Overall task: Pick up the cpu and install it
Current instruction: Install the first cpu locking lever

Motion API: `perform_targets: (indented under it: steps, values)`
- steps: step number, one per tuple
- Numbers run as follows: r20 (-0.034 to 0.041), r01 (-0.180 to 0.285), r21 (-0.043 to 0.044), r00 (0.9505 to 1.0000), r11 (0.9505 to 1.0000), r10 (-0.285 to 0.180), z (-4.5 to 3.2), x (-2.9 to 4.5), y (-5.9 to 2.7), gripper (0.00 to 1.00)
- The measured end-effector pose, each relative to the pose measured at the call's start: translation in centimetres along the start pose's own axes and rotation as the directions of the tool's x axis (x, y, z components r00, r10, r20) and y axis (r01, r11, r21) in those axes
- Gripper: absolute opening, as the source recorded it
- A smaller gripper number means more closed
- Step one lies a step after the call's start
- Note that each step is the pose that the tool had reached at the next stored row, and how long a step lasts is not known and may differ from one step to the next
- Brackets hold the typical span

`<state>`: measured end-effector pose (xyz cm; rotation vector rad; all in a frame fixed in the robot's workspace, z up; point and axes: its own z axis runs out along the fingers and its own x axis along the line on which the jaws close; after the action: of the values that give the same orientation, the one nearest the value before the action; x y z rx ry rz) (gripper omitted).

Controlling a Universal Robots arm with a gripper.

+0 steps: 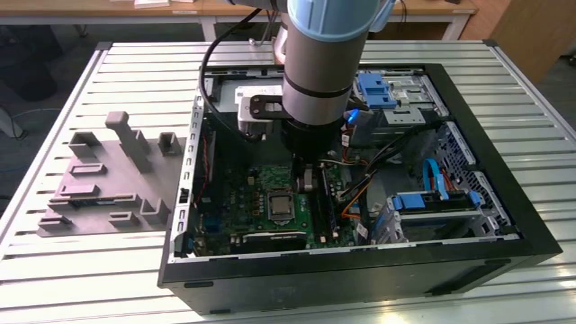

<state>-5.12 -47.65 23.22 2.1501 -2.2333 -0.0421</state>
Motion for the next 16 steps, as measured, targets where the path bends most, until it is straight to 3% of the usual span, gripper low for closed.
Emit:
perform_targets:
  steps: [16]
  values:
    - [-0.0004,0.010,0.0009,0.9999,0.9999,-0.010,0.03,0.32,-0.02,0.11]
